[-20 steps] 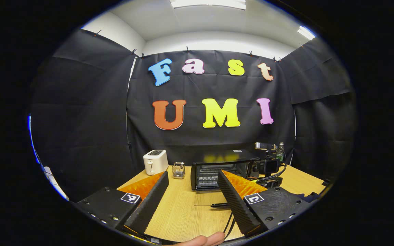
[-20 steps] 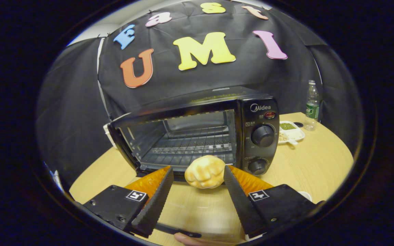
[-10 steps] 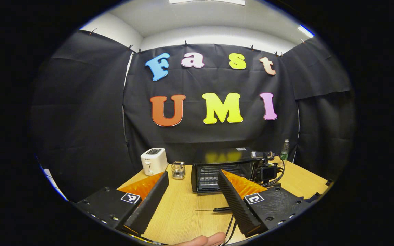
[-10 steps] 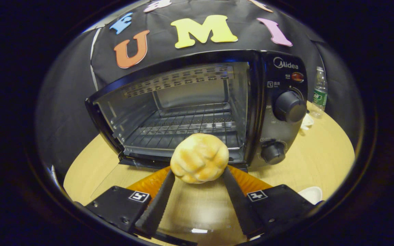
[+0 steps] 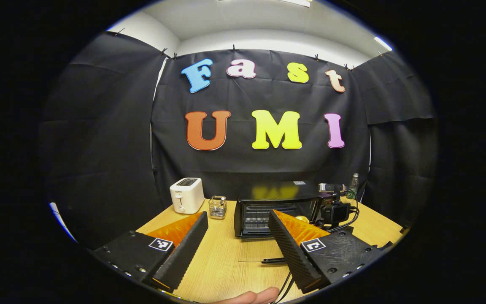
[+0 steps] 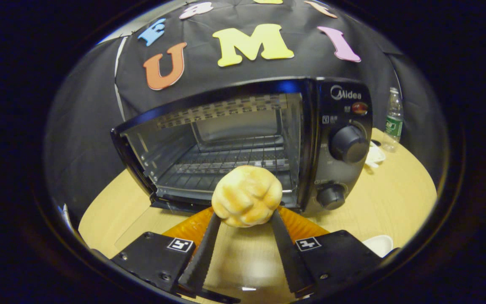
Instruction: Open the electric oven with the left hand, put the food in, and close the electric oven.
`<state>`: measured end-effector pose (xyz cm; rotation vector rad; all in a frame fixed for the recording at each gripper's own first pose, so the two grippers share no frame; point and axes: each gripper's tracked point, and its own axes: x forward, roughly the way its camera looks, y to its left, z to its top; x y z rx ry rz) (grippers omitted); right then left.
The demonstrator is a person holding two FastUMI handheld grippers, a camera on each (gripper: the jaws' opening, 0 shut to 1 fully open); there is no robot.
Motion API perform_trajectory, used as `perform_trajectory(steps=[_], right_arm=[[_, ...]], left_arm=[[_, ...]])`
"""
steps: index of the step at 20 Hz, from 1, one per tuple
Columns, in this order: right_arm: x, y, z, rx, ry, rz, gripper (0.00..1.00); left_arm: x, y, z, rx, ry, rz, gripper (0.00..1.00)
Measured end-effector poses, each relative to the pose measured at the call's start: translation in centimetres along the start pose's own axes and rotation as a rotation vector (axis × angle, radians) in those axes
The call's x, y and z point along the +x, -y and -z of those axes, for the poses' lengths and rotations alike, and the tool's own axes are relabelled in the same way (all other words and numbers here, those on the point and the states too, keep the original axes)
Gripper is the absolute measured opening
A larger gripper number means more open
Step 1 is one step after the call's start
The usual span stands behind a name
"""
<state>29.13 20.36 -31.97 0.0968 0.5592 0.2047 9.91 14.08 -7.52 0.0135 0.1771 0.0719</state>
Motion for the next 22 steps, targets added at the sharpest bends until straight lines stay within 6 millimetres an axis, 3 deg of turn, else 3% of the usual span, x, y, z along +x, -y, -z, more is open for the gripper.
perform_trajectory(steps=[3, 5, 6, 9, 12, 17, 18, 20, 22], right_arm=[[1.3, -2.4, -2.1, -0.071, 0.036, -0.029, 0.71], [2.6, -5.1, -1.1, -0.023, -0.064, -0.1, 0.73], [3.5, -5.5, -1.0, -0.024, -0.088, -0.083, 0.72], [3.9, -6.4, -3.4, -0.054, -0.057, -0.075, 0.72], [5.1, -5.5, -5.6, -0.071, 0.011, -0.027, 0.72], [7.6, -5.2, -6.6, -0.05, 0.035, -0.032, 0.73], [7.8, -4.9, -6.2, -0.04, 0.044, -0.034, 0.82], [6.8, -4.3, -6.1, -0.001, 0.059, -0.058, 1.0], [5.2, -3.6, -5.5, 0.007, 0.058, -0.07, 0.96]], left_arm=[[0.0, -0.3, -0.1, 0.002, 0.005, -0.007, 0.95], [-0.1, -0.7, 0.0, -0.004, 0.004, -0.014, 0.95], [-0.2, -0.6, 0.1, -0.008, -0.002, -0.016, 0.94], [-0.8, -0.8, 0.2, 0.007, -0.012, -0.026, 0.95], [-1.2, -1.3, 0.1, 0.012, -0.008, -0.041, 0.94], [-1.1, -1.1, 0.6, 0.001, -0.029, -0.045, 0.95], [-1.0, -1.2, 0.6, 0.0, -0.032, -0.046, 0.95], [-1.0, -0.9, 0.7, 0.001, -0.032, -0.042, 0.95], [-0.8, -0.5, 1.0, 0.0, -0.035, -0.033, 0.94]])
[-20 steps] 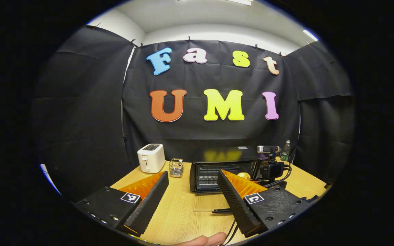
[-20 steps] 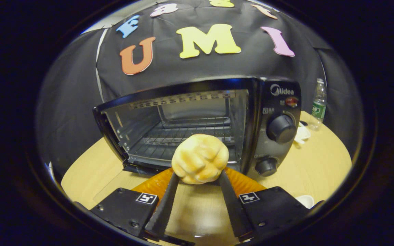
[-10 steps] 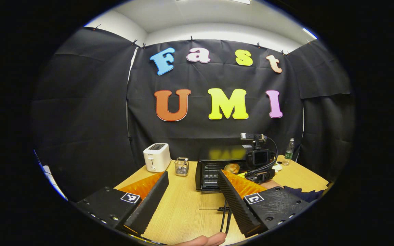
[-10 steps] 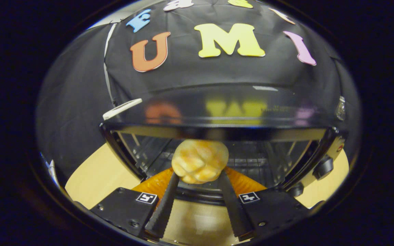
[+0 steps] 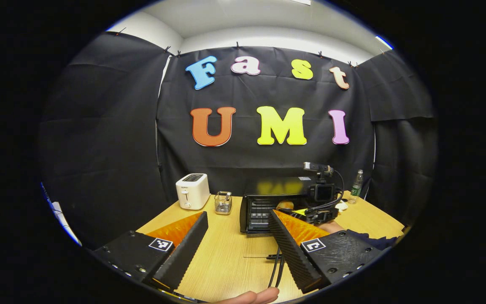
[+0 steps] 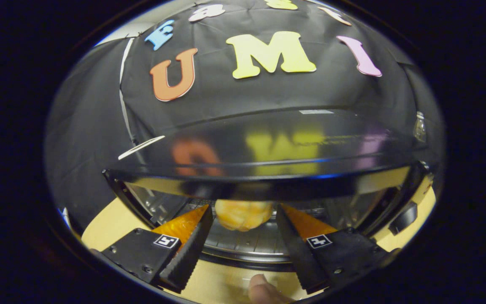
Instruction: Open the electric oven with the left hand, put the food in, and close the electric oven.
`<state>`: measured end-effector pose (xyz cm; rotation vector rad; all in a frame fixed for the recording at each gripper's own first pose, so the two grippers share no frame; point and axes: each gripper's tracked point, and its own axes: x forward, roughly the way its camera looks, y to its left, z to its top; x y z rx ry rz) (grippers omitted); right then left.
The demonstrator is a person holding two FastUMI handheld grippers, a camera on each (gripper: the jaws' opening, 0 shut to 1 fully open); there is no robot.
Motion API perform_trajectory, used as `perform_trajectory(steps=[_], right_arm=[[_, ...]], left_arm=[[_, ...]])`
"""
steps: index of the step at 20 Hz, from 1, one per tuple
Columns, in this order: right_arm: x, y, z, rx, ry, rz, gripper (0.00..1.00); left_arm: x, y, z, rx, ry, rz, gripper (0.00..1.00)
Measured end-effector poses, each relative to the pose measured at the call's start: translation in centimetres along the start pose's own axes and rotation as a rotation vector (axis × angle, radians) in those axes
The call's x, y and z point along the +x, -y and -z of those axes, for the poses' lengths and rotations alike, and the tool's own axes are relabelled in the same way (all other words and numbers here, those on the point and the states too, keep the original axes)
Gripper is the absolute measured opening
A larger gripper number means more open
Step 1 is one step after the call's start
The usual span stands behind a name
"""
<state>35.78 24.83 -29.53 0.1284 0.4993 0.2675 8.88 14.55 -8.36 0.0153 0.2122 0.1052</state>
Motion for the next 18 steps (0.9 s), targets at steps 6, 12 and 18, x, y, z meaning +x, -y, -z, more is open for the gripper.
perform_trajectory(steps=[6, 12, 18], right_arm=[[-7.1, 1.4, -0.6, -0.009, 0.072, -0.04, 0.96], [-13.7, 3.6, -2.0, -0.033, 0.168, -0.038, 0.96], [-22.7, 6.9, -4.2, -0.058, 0.327, 0.015, 0.96]], left_arm=[[1.9, 2.5, 2.8, -0.037, -0.061, 0.042, 0.95], [2.7, 5.3, 4.8, -0.055, -0.088, 0.09, 0.94], [3.6, 8.3, 8.2, -0.054, -0.126, 0.141, 0.94]])
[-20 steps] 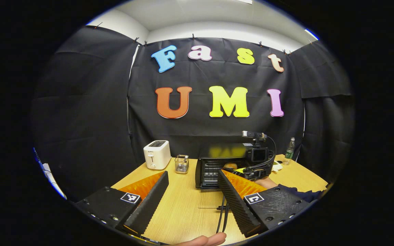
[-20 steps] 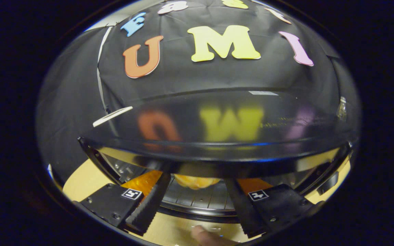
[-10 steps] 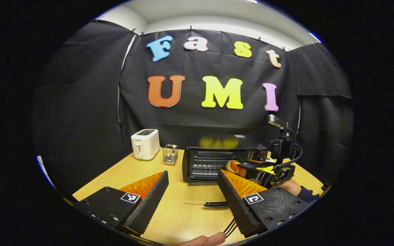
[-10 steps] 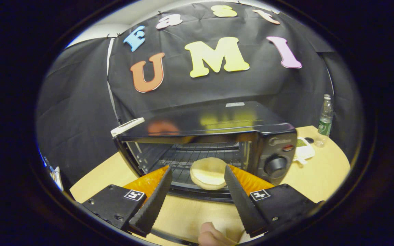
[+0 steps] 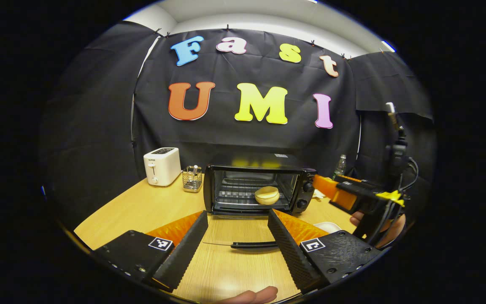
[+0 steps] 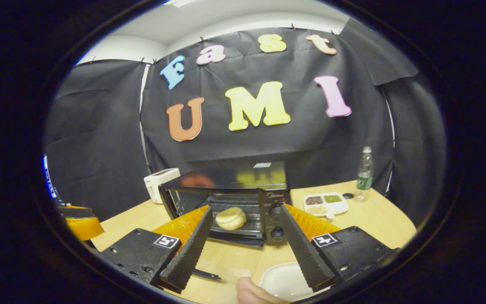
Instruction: Open the electric oven with the left hand, put the food in, and close the electric oven.
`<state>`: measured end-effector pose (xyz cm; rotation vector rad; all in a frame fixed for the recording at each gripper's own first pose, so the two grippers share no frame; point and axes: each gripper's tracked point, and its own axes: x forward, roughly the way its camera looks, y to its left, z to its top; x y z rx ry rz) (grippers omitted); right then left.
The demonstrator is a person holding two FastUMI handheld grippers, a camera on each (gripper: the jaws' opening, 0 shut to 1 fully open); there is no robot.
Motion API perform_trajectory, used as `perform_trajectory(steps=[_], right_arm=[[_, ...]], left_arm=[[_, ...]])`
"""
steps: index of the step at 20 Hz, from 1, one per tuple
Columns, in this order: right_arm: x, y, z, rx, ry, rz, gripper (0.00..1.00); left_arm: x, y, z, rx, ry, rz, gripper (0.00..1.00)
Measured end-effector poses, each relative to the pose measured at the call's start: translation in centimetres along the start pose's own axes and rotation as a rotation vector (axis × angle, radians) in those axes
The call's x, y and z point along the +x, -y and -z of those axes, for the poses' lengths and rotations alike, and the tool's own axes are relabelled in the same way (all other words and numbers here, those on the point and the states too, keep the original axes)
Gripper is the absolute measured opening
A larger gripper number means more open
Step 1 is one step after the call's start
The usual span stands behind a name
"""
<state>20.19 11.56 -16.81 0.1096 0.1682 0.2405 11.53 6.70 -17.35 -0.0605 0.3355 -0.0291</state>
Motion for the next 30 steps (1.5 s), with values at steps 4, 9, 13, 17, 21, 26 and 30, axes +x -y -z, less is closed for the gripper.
perform_trajectory(steps=[4, 9, 13, 17, 21, 26, 30], right_arm=[[-5.7, 1.8, -3.0, -0.003, 0.074, 0.035, 0.96], [-13.4, 5.3, -7.2, -0.02, 0.155, 0.136, 0.96], [-19.5, 7.7, -10.4, -0.045, 0.222, 0.223, 0.96], [-24.1, 9.3, -12.0, -0.057, 0.272, 0.263, 0.96], [-26.5, 10.2, -12.2, -0.065, 0.285, 0.283, 0.96], [-26.2, 11.4, -10.9, -0.052, 0.238, 0.298, 0.96], [-25.6, 11.5, -10.3, -0.021, 0.216, 0.289, 0.96]], left_arm=[[1.3, 2.0, 3.2, -0.001, -0.062, 0.037, 0.94], [4.0, 5.0, 10.2, 0.025, -0.218, 0.095, 0.94], [5.4, 5.5, 15.3, 0.03, -0.357, 0.08, 0.95], [6.0, 5.5, 18.4, -0.019, -0.467, 0.049, 0.95], [7.1, 5.6, 19.1, -0.009, -0.506, 0.04, 0.95], [8.3, 4.8, 19.0, 0.01, -0.499, -0.008, 0.95], [8.8, 5.0, 18.7, -0.011, -0.505, 0.007, 0.94]])
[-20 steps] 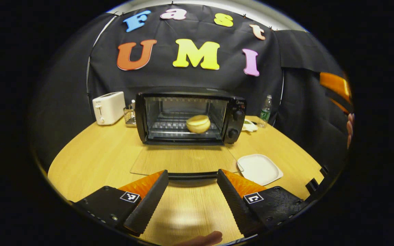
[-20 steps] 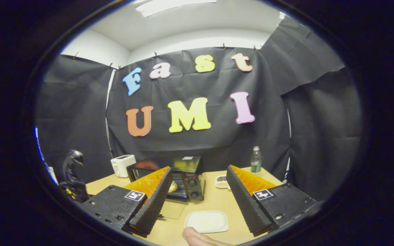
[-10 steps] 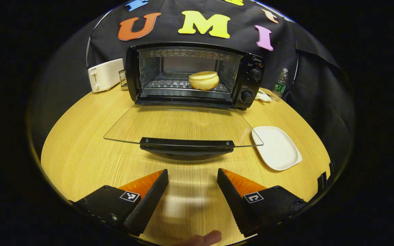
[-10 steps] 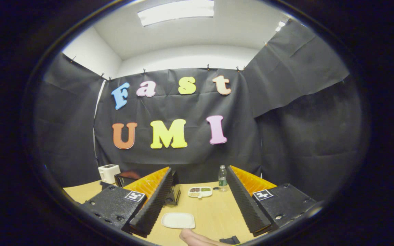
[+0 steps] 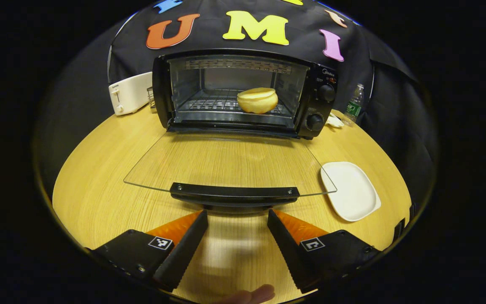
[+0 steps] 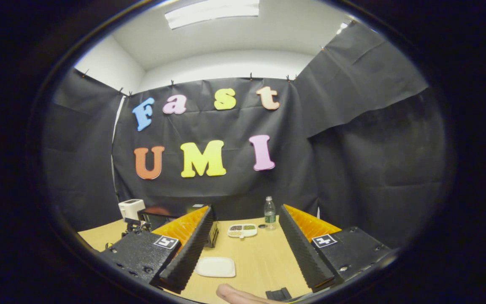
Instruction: Open the electric oven with the left hand, put the food in, and close the electric oven.
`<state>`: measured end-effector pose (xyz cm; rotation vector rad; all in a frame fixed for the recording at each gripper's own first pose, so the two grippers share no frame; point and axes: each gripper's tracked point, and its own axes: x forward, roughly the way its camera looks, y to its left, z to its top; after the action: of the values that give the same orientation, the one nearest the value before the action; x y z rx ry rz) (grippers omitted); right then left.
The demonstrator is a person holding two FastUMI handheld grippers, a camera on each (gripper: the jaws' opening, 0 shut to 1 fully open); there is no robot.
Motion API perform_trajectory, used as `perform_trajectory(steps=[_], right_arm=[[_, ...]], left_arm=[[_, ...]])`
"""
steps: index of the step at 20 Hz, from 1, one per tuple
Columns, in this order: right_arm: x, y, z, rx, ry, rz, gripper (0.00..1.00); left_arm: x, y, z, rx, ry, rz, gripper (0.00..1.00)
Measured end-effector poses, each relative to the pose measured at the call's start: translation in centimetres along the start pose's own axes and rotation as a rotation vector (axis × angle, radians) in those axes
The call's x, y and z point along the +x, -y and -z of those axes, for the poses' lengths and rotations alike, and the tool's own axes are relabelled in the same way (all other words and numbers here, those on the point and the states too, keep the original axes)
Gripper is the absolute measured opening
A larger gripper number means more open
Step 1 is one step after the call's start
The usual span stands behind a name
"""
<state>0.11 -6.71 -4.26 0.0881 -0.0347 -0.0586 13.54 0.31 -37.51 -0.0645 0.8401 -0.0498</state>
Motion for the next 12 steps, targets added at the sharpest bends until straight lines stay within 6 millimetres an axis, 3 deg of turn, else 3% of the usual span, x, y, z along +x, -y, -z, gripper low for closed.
perform_trajectory(steps=[4, 6, 7, 8, 9, 10, 12], right_arm=[[0.1, -0.5, 0.5, 0.031, -0.012, -0.025, 0.96], [0.1, -0.6, 0.8, 0.039, -0.018, -0.036, 0.96], [0.2, -0.5, 0.8, 0.043, -0.016, -0.038, 0.96], [0.2, -0.4, 0.6, 0.048, -0.013, -0.039, 0.96], [0.2, -0.3, 0.8, 0.052, -0.013, -0.037, 0.96], [0.1, -0.2, 0.8, 0.053, -0.01, -0.034, 0.96], [0.0, -0.1, 0.7, 0.053, -0.007, -0.035, 0.96]], left_arm=[[-0.6, 0.2, -0.8, 0.035, 0.014, -0.015, 0.94], [-1.4, 0.2, -2.5, 0.043, 0.06, -0.026, 0.96], [-1.6, 0.1, -3.3, 0.048, 0.08, -0.028, 0.87], [-1.9, 0.1, -4.2, 0.048, 0.1, -0.028, 0.87], [-2.3, 0.1, -5.1, 0.051, 0.122, -0.028, 0.87], [-2.8, 0.2, -6.0, 0.058, 0.149, -0.03, 0.96], [-3.0, -0.3, -8.0, 0.077, 0.2, -0.054, 0.97]])
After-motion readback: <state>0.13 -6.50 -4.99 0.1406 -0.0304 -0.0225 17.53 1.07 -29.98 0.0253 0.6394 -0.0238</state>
